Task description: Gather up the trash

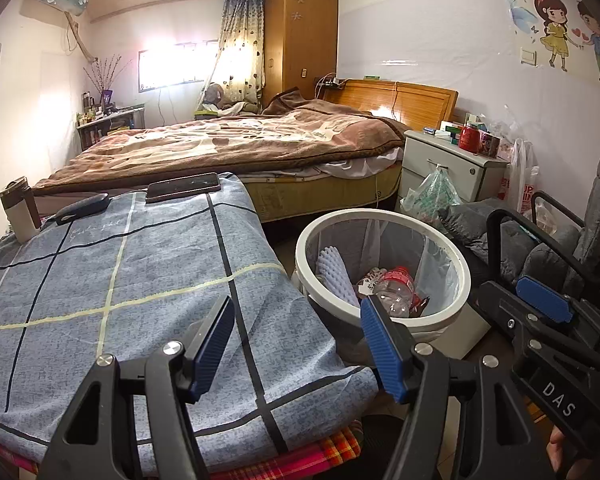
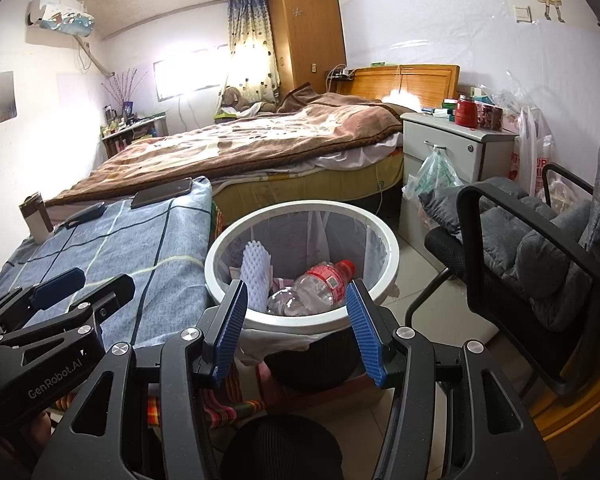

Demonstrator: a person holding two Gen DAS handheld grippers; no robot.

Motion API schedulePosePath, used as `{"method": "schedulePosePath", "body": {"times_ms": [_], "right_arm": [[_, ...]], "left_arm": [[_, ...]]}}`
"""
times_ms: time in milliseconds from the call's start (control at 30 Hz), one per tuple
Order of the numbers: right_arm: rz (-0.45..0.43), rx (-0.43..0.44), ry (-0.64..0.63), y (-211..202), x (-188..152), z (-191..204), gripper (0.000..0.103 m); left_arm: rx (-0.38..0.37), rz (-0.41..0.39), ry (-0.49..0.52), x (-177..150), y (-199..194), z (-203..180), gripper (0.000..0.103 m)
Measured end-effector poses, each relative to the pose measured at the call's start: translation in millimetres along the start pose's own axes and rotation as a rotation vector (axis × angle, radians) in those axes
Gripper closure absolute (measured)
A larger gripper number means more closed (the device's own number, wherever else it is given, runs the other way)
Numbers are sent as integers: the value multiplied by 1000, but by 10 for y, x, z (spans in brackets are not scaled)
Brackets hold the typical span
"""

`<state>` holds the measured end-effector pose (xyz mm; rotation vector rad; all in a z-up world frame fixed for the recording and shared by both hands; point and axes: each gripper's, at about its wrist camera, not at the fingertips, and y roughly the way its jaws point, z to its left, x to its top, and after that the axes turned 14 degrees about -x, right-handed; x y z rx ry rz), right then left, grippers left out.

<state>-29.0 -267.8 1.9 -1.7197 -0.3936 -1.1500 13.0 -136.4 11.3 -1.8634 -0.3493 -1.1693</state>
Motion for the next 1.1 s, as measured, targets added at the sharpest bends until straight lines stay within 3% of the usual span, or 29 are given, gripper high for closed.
{"method": "schedulePosePath", "body": {"times_ms": [1100], "right_arm": [[6, 0, -1, 4, -2, 38, 50]], "left_arm": [[16, 5, -3, 1, 53, -22, 35]]}}
